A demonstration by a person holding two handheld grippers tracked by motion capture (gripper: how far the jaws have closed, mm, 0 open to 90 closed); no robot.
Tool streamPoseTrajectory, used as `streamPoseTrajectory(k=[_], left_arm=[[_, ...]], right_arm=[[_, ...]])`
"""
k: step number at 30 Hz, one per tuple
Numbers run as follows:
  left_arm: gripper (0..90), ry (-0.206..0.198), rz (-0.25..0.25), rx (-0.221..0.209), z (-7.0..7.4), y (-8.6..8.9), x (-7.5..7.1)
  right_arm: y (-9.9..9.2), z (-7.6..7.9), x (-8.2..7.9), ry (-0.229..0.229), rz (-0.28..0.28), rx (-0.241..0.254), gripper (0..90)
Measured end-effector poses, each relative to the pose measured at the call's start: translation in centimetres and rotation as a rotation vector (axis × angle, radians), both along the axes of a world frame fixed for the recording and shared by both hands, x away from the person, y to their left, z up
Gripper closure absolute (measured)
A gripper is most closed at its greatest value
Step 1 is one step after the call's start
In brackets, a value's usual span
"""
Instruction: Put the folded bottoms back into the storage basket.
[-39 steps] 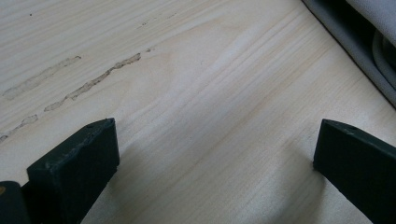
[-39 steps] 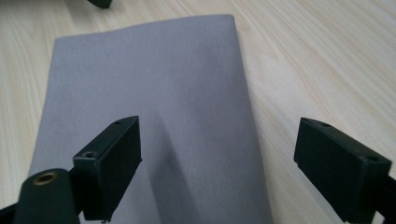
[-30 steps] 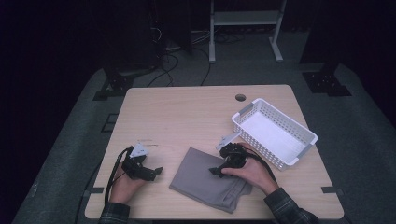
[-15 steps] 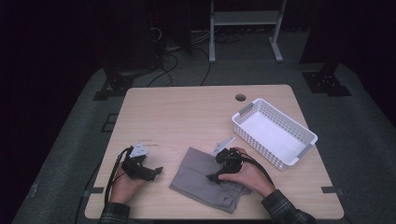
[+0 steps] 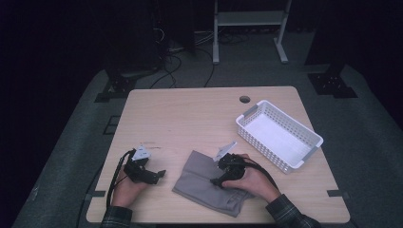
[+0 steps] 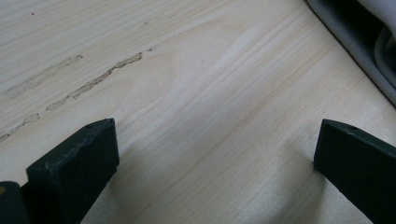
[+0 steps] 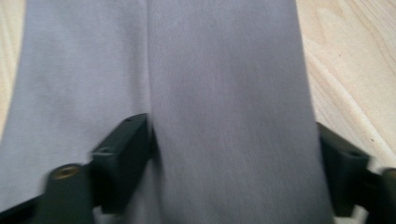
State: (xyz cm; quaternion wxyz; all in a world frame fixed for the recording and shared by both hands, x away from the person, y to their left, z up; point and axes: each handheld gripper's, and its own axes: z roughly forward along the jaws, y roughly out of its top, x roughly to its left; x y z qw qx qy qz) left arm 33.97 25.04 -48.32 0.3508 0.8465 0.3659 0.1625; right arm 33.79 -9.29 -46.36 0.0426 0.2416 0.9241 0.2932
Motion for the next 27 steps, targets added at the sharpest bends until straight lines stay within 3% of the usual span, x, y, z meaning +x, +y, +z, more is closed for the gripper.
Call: streamPoseTrajectory(k=[3,5,11,18,27], left_arm=[[0.0,-0.001,-0.001,0.001,0.0,0.0,0.0],[0.0,-0.001,-0.002,0.001,0.0,0.0,0.0],[0.0,-0.001,-0.001,0.001,0.0,0.0,0.0],[0.0,0.000,-0.001,0.000,0.0,0.0,0.0],[0.0,0.000,-0.001,0.000,0.0,0.0,0.0]], right_arm=[[-0.1,0.1,0.0,0.006,0.002,0.005,33.6],[-0.3,0.3,0.0,0.022,0.000,0.021,44.4],[-0.3,0.4,-0.1,0.048,0.013,0.031,59.3],[-0.5,0.7,-0.2,0.054,-0.008,0.047,66.7],[-0.9,1.8,0.0,0.053,0.001,0.068,69.2]])
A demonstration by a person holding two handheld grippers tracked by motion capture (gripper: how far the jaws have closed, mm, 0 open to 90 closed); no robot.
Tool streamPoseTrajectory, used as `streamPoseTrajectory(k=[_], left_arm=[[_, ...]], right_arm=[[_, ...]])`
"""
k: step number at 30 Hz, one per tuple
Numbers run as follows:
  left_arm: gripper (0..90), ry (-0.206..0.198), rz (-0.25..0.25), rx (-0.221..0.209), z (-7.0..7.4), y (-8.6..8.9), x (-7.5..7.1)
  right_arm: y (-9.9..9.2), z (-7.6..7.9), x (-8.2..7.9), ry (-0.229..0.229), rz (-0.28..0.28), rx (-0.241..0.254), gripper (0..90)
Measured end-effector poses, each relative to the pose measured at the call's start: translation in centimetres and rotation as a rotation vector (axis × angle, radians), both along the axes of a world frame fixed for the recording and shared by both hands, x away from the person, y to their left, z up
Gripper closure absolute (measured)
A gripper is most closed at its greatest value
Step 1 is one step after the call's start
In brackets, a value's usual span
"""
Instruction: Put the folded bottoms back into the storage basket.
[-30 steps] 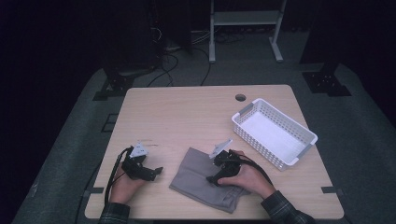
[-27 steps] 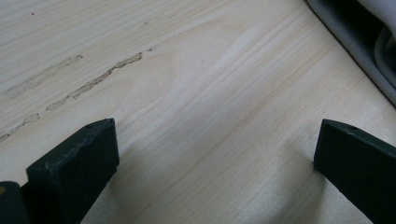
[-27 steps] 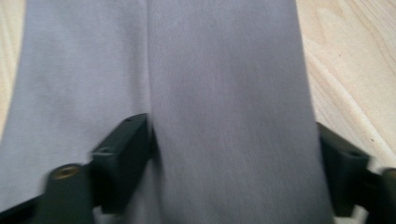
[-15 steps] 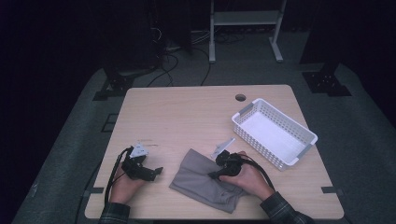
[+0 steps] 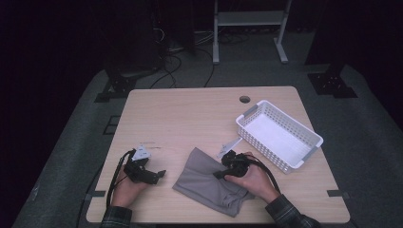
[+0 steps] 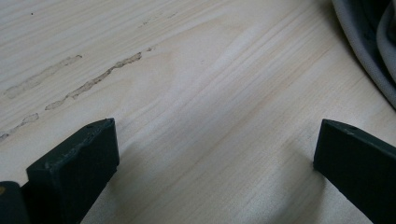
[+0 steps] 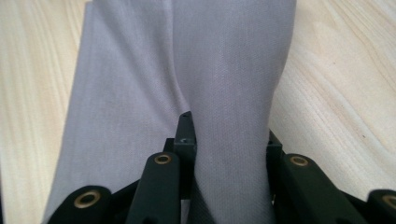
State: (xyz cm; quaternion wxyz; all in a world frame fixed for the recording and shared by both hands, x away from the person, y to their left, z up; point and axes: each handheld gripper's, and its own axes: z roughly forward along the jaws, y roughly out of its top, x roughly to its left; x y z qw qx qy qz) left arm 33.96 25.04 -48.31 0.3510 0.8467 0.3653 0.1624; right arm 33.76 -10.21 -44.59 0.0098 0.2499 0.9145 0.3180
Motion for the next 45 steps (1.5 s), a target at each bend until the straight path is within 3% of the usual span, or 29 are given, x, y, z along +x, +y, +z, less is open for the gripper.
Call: streamPoseTrajectory(k=[8,24,45], left_arm=[[0.0,0.000,0.000,0.000,0.0,0.0,0.0],[0.0,0.000,-0.003,0.002,0.0,0.0,0.0],[0.0,-0.002,-0.002,0.000,0.0,0.0,0.0]], right_arm=[[-0.3,1.7,-0.2,-0.006,0.004,0.031,69.3],[-1.8,6.0,0.0,-0.086,-0.019,0.083,69.4],[-3.7,11.4,0.6,-0.174,-0.065,0.087,69.4]])
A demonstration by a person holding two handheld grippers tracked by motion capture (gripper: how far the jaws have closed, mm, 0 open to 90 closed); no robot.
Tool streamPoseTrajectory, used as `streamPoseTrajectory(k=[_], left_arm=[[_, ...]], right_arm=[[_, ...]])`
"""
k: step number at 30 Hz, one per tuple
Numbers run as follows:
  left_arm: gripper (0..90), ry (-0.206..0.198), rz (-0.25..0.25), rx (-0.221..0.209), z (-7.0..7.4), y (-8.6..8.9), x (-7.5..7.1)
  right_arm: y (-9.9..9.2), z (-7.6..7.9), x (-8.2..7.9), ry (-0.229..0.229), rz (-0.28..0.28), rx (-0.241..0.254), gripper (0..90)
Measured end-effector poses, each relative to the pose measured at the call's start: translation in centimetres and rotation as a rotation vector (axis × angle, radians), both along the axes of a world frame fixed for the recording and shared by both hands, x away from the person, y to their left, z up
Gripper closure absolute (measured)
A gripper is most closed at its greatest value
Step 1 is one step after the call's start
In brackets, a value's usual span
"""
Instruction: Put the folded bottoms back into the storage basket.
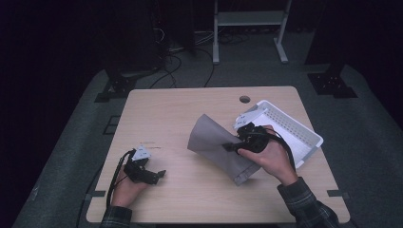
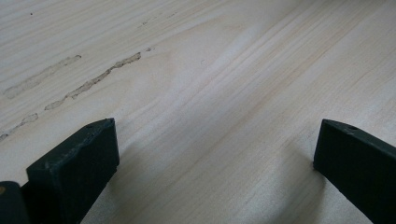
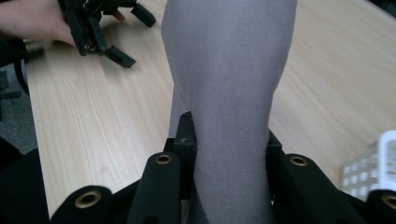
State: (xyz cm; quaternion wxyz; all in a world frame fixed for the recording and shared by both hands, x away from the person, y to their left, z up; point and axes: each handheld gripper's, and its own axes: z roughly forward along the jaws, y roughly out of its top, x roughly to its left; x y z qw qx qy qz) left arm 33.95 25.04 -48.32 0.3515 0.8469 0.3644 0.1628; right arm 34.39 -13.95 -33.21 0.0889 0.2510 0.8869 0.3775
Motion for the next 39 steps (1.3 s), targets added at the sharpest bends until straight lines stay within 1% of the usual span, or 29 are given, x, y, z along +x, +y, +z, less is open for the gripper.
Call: streamPoseTrajectory(k=[2,3,4,6,7,8,9,10,12,15,16,18,23,26,29,30,33,36,37,38,39], left_arm=[[0.0,-0.003,0.001,-0.002,0.0,0.0,0.0],[0.0,-0.002,0.001,-0.002,0.0,0.0,0.0],[0.0,-0.002,0.001,-0.002,0.0,0.0,0.0],[0.0,-0.002,0.001,-0.002,0.0,0.0,0.0],[0.0,-0.002,0.001,-0.002,0.0,0.0,0.0],[0.0,-0.002,0.001,-0.002,0.0,0.0,0.0],[0.0,-0.002,0.001,-0.002,0.0,0.0,0.0],[0.0,-0.002,0.001,-0.002,0.0,0.0,0.0],[0.0,-0.002,0.001,-0.002,0.0,0.0,0.0],[0.0,0.000,0.000,-0.001,0.0,0.0,0.0],[0.0,0.000,0.000,-0.001,0.0,0.0,0.0],[0.0,0.000,0.000,-0.001,0.0,0.0,0.0],[0.0,0.000,0.000,-0.001,0.0,0.0,0.0],[0.0,0.000,0.000,-0.002,0.0,0.0,0.0],[0.0,0.000,0.000,-0.001,0.0,0.0,0.0],[0.0,0.000,0.001,-0.002,0.0,0.0,0.0],[0.0,0.000,0.001,-0.001,0.0,0.0,0.0],[0.0,0.000,0.000,-0.002,0.0,0.0,0.0],[0.0,0.000,0.000,-0.002,0.0,0.0,0.0],[0.0,0.000,0.000,-0.001,0.0,0.0,0.0],[0.0,0.000,0.000,-0.001,0.0,0.0,0.0]], right_arm=[[-0.5,0.9,0.1,-0.013,-0.004,0.005,69.3],[-0.7,1.2,0.1,-0.020,-0.008,-0.001,69.3],[-0.7,1.2,0.1,-0.020,-0.008,-0.001,69.3],[-1.4,2.1,0.2,-0.033,-0.021,0.000,69.4],[-1.4,2.1,0.2,-0.033,-0.021,0.000,69.4],[-1.9,2.6,0.3,-0.031,-0.027,0.014,69.4],[-1.9,2.6,0.3,-0.031,-0.027,0.014,69.4],[-2.4,3.0,0.4,-0.035,-0.036,0.019,69.4],[-2.9,3.4,0.6,-0.041,-0.045,0.021,69.3],[-3.4,4.1,0.7,-0.050,-0.059,0.014,69.3],[-3.4,4.1,0.7,-0.050,-0.059,0.014,69.3],[-4.0,4.6,1.0,-0.059,-0.069,-0.001,69.3],[-4.9,5.0,1.4,-0.066,-0.086,0.005,69.3],[-5.9,5.2,1.9,-0.068,-0.105,-0.006,69.3],[-6.3,5.4,2.1,-0.071,-0.112,-0.010,69.3],[-6.7,5.5,2.3,-0.072,-0.123,-0.016,69.3],[-7.2,5.6,2.5,-0.075,-0.129,-0.024,69.3],[-8.0,5.8,2.9,-0.081,-0.157,-0.044,69.3],[-8.0,5.8,2.9,-0.081,-0.157,-0.044,69.3],[-8.5,5.9,3.1,-0.083,-0.168,-0.057,69.3],[-8.5,5.9,3.1,-0.083,-0.168,-0.057,69.3]])
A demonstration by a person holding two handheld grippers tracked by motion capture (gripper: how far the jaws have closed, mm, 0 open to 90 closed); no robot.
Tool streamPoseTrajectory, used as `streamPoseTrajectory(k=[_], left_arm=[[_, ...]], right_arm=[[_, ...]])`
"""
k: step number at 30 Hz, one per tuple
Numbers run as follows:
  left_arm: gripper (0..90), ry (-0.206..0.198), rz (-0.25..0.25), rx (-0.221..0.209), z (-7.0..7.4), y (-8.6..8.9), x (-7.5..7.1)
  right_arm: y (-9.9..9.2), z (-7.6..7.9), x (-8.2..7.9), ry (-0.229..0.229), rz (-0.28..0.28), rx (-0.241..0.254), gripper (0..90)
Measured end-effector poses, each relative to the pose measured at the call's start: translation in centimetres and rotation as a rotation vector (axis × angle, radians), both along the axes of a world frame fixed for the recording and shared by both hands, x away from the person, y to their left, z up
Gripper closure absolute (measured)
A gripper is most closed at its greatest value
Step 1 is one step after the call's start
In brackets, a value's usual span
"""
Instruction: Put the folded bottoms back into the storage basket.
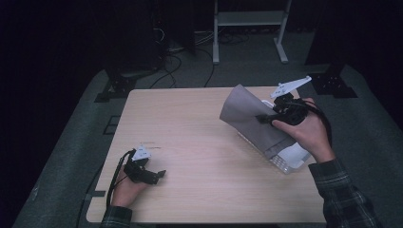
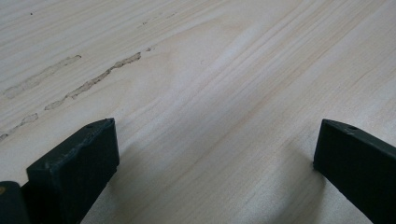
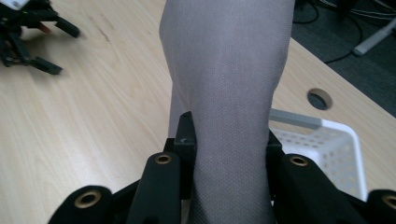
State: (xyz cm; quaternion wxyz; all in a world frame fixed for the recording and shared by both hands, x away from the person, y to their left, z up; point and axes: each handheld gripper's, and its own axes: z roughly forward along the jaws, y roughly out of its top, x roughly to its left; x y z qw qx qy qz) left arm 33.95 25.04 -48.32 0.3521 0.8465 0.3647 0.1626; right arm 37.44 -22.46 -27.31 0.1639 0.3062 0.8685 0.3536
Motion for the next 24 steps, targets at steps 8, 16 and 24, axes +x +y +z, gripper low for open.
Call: streamPoseTrajectory(k=[8,16,24], left_arm=[[0.0,0.000,0.000,0.000,0.0,0.0,0.0],[0.0,0.002,0.001,-0.002,0.0,0.0,0.0],[0.0,0.002,0.001,-0.002,0.0,0.0,0.0]], right_arm=[[-2.2,0.1,0.8,-0.002,-0.046,-0.035,69.2],[-3.6,0.0,1.7,0.013,-0.066,-0.073,69.2],[-4.1,-1.3,2.1,0.045,-0.075,-0.091,69.2]])
